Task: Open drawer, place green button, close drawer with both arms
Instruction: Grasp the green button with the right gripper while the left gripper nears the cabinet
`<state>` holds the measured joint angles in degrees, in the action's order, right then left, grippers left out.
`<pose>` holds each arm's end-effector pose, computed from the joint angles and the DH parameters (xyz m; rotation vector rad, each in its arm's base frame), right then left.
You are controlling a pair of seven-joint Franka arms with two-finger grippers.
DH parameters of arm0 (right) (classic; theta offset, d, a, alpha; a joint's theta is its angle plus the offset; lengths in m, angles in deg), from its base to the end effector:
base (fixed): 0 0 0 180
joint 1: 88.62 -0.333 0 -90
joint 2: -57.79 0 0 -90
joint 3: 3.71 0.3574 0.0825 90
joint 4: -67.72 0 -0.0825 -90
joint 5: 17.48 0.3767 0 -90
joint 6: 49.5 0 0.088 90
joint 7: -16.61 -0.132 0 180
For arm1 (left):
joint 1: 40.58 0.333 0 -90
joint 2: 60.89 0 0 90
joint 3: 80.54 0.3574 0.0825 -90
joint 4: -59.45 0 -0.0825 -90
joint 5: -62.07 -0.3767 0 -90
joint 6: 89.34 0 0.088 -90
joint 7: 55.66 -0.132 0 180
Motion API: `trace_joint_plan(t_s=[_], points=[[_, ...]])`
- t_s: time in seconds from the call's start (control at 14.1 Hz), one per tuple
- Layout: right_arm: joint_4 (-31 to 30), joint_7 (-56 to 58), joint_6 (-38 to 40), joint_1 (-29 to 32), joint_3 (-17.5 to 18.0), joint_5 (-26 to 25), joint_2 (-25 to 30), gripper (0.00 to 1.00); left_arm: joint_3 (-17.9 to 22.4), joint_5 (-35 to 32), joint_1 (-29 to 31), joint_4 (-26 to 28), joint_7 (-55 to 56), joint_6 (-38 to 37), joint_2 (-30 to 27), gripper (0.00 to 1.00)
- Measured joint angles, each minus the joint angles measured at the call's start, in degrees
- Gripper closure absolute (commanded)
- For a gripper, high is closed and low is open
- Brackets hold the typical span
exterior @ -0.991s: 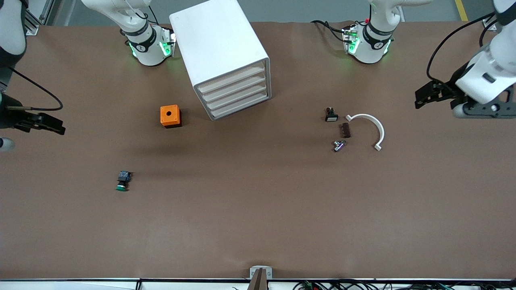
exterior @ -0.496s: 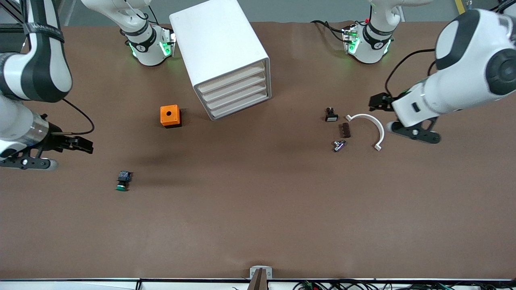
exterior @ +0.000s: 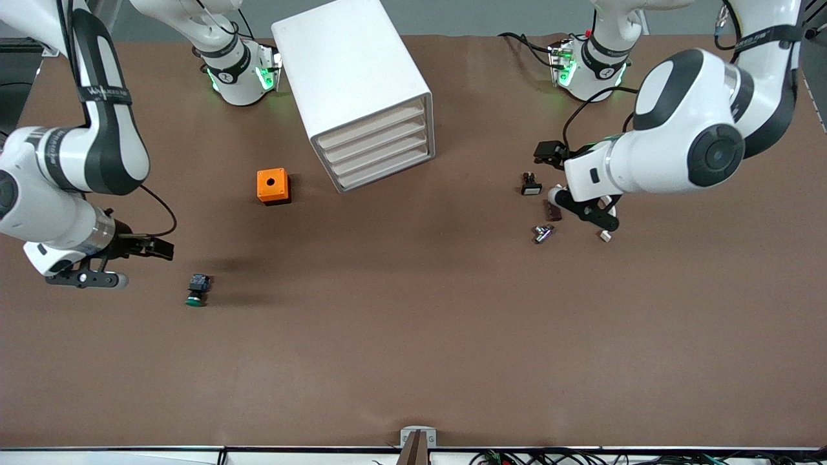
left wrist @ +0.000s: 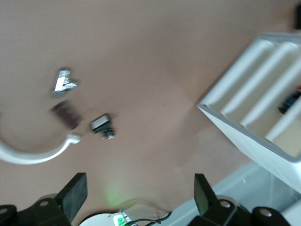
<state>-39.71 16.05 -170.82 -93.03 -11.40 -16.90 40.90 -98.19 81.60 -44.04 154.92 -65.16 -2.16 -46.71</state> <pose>0.6206 -0.0298 0.3718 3.1095 -0.1054 -0.0784 0.5324 -0.2379 0.4716 2.6275 -0.6572 -0.5811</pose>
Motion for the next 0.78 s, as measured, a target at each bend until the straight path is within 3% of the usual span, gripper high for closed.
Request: trace_joint_plan(t_s=[0.42,0.78], points=[[-1.4,-0.1,-10.4,0.2,-0.2,3.8,-8.5,0.00,-4.4,11.9,-0.1,1.5,-7.0,8.1,9.1,0.00],[-1.4,-0.1,-15.5,0.2,-0.2,5.2,-13.5,0.00,-7.4,24.1,-0.9,8.8,-13.2,18.0,12.0,0.00]])
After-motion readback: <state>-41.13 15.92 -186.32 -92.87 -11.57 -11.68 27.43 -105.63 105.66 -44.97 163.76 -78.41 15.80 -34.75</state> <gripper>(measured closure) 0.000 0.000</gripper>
